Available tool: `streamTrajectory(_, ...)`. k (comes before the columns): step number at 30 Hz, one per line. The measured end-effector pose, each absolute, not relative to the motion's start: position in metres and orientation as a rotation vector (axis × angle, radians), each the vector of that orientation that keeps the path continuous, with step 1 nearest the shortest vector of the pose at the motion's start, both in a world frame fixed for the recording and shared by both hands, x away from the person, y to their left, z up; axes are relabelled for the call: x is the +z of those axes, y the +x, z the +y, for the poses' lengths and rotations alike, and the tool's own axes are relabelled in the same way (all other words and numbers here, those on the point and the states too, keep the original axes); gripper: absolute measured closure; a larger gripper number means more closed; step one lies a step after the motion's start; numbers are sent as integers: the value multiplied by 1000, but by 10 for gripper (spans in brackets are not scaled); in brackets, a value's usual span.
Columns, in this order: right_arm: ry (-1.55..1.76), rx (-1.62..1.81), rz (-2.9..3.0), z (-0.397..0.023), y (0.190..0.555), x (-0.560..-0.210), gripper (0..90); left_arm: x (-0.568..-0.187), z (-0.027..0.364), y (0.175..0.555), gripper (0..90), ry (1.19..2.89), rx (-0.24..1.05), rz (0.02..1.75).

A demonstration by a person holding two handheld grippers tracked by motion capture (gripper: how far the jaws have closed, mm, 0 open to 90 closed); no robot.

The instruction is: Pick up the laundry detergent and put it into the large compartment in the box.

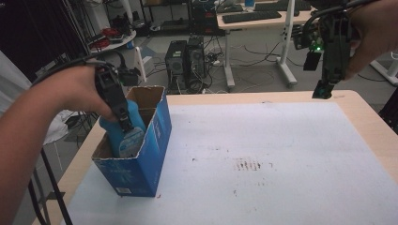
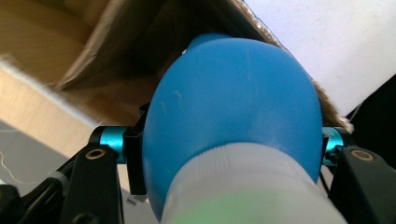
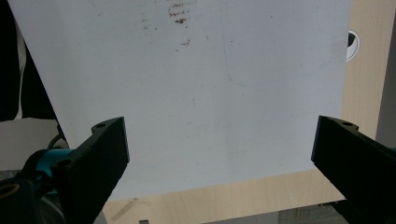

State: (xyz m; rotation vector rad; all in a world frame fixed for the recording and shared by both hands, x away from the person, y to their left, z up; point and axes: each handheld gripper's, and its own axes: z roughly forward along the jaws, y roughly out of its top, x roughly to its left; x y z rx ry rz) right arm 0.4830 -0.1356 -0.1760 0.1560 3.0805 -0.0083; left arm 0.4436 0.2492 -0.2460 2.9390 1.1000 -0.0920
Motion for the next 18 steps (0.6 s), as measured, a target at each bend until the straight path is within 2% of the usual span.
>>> streamTrajectory(10, 156, -9, 3086, -133, 483, -180, 31, -283, 247, 440, 383, 3002, -103, 989)
streamTrajectory(18, 144, -4, 3089, -131, 483, -181, 31, -294, 248, 440, 382, 2997, -100, 945)
